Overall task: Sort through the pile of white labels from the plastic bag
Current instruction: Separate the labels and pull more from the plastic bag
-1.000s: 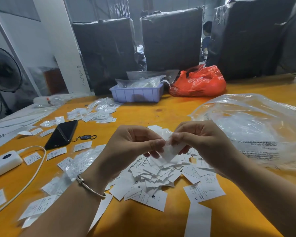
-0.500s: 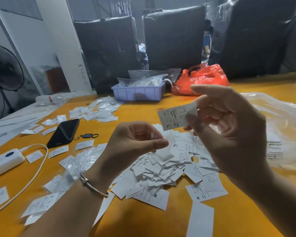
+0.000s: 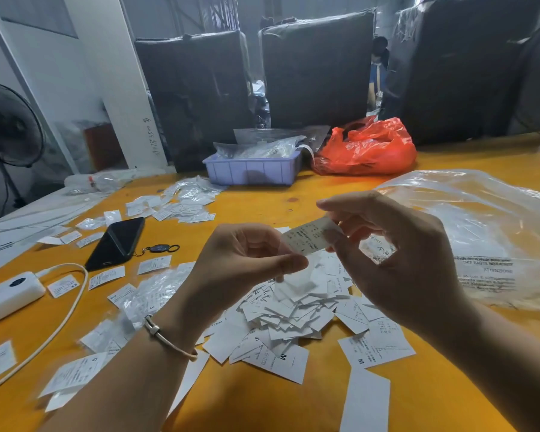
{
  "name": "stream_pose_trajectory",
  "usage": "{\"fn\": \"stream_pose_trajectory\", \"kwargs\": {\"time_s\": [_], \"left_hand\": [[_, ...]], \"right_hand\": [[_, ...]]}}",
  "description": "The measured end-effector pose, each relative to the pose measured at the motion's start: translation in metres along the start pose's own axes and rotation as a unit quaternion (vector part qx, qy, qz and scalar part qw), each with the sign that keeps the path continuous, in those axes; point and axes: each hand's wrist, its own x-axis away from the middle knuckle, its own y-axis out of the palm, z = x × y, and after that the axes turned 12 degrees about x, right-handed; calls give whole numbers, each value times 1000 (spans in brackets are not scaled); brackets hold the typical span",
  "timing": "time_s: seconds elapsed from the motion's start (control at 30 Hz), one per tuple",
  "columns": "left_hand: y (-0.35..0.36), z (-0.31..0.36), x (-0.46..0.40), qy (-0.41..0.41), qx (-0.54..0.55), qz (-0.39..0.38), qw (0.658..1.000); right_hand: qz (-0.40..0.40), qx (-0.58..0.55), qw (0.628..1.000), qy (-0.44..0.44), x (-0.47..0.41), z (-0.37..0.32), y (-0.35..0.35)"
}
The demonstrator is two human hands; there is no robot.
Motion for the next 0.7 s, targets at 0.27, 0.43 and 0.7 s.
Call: {"fn": "stream_pose_trajectory", "kwargs": {"time_s": [0.27,0.43,0.7], "left_hand": [[0,-3,-2,-19,1,-20,1000],[4,-6,-2,-32,-5,-19,999],[3,-9,-5,-38,11,14,999]], "right_hand": [[-122,-33,992,29,-6,14,-3],[-158,-27,985,60,-2,11,1],[-151,-42,981,118,-4,10,3]]}}
